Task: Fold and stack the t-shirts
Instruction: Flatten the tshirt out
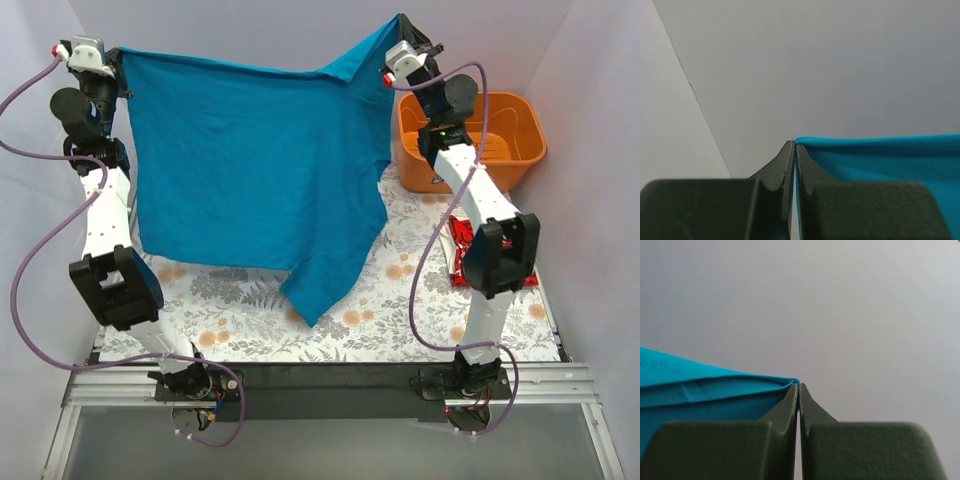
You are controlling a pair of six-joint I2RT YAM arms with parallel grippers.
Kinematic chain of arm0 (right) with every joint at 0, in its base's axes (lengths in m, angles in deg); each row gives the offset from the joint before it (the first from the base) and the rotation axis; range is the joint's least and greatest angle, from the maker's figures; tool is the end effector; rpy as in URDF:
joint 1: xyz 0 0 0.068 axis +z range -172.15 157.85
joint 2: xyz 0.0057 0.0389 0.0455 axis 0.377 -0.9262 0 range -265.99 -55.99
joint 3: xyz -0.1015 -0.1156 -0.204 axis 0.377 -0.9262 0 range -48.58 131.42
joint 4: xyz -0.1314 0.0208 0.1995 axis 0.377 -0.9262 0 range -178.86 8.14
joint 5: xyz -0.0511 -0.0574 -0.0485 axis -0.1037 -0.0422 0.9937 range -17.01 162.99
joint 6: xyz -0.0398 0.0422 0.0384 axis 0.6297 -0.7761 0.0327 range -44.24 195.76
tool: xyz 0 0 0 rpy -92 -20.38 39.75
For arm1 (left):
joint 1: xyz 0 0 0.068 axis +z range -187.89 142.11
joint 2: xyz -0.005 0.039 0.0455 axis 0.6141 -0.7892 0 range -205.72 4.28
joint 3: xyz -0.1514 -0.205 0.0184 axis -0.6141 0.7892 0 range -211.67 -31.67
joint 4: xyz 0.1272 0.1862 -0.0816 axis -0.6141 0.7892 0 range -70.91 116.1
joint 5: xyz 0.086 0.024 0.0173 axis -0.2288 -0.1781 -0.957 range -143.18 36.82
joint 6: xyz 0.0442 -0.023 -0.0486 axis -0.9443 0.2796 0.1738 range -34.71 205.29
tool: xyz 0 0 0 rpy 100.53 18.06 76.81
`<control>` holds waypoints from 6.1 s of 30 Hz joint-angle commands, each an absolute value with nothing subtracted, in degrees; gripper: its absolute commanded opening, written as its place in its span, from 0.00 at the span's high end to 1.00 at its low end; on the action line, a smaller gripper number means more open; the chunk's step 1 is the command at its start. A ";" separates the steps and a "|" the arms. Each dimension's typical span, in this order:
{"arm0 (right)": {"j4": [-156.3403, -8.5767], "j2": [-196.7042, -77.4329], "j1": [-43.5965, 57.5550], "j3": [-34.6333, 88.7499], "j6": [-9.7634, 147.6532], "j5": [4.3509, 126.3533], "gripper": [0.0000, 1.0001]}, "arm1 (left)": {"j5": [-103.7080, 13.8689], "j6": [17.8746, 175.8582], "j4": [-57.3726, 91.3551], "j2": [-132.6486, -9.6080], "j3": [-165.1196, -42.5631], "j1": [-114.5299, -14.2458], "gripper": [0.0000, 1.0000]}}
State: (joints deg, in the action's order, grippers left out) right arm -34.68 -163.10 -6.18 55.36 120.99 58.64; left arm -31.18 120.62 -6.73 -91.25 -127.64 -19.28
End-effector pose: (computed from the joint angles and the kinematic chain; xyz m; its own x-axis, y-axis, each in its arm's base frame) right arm 0.3900 0.1262 0.4858 0.7813 -0.4919 -0.3843 0.1658 0.7571 -0.6320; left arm 0.3655 0.1007 0.4761 0.3290 -0.4550 -0.8275 0.2609 0.8859 -0.3835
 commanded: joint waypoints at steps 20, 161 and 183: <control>-27.64 -171.74 -8.09 63.16 121.54 56.13 0.99 | -26.39 119.93 -15.71 -102.77 -128.41 -18.73 1.00; -133.09 -154.43 2.80 5.58 131.03 52.26 0.82 | -15.49 81.18 34.29 -87.66 -77.29 -83.86 0.90; -121.51 -163.28 -3.16 36.32 117.07 56.28 0.78 | -24.07 103.21 45.37 -95.99 -108.28 -39.68 0.88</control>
